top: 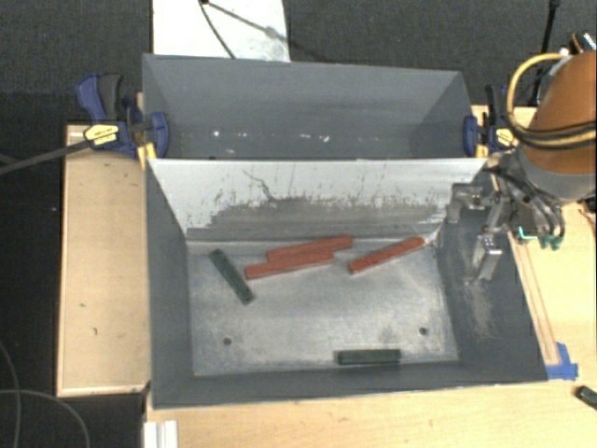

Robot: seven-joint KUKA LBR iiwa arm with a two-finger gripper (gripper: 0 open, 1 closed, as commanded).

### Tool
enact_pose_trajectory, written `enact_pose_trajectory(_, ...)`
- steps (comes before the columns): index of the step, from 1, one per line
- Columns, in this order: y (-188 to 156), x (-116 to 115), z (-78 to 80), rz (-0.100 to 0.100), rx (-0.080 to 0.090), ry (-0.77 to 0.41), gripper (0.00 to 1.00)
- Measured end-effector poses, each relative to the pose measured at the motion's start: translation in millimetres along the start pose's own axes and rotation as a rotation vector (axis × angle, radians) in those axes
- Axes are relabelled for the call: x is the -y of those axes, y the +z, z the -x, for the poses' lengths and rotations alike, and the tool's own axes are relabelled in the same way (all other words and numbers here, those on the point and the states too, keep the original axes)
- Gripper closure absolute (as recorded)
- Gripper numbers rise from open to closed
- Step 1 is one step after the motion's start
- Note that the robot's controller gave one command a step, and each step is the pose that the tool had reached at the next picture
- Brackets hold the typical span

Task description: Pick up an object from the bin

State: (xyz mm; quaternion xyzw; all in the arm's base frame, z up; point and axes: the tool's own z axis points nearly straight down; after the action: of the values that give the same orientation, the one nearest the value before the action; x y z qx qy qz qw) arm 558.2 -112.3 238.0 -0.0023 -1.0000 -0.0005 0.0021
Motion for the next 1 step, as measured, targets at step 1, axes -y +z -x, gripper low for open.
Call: enact_pose_trajectory(1, 117.0, -58.6, 21.9, 0.002, 0.000, 0.068, 0.00)
